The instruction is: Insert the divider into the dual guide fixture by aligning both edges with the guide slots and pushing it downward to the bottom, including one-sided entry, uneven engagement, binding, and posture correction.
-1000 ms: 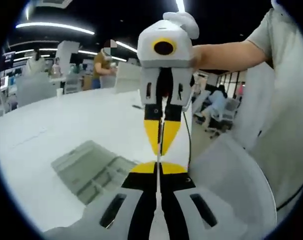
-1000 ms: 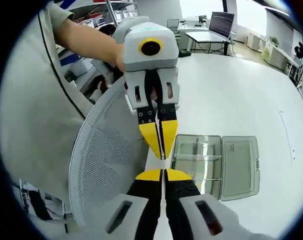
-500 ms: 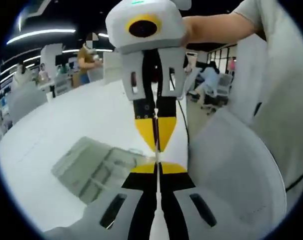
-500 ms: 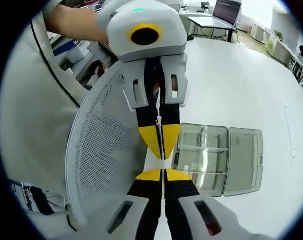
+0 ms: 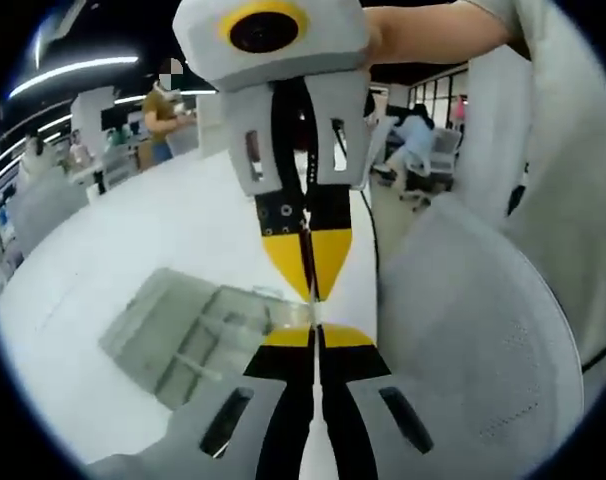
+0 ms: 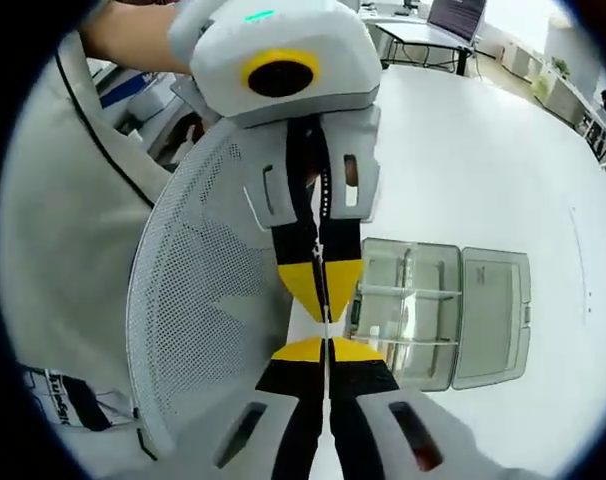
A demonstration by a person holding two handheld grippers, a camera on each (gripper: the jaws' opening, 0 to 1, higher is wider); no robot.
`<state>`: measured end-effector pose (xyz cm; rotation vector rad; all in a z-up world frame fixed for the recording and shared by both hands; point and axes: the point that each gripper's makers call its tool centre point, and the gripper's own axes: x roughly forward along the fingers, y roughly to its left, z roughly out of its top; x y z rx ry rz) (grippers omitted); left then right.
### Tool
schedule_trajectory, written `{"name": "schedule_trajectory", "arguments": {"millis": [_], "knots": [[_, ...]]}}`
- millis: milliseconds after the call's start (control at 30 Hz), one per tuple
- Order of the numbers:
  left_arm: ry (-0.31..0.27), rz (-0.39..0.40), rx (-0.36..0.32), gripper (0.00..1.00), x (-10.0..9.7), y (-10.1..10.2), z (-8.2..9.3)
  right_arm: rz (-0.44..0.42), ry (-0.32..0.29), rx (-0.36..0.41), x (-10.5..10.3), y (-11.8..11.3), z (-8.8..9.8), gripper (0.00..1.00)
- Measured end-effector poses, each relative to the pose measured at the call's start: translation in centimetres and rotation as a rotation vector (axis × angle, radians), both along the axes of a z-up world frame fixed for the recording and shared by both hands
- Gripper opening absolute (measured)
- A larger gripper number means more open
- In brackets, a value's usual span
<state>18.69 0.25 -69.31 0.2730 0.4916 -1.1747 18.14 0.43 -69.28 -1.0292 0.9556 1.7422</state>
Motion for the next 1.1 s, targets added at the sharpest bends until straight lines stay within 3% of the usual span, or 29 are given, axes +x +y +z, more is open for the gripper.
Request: {"name": "schedule_trajectory", "arguments": {"millis": [367,500,600,733,1100], "knots": [[0.018,0.006,-0.008,0.0,0.0,0.0,-0.6,0.006,-0.009,0.017,-0.1,0.1,-0.3,0.0],[0.024,0.05,-0.009,0.0,0.5,0.5,-0.6,-0.005,-0.019,0.027,0.4,0.4,-0.2,0.0],[0.023,0.083,0.01,0.09,0.8,1.3,-0.7,-0.02,-0.02,0.033,0.7,0.7,-0.1,0.0],[0.015,0.122,0.009,0.11,1.2,2.3,-0.3,-0.036,-0.03,0.034,1.4,0.8,-0.3,0.0],[0.016,0.206,0.006,0.17,1.7,4.2,0.2,-0.153,-0.059,0.041,4.2,1.6,-0.7,0.0]]}}
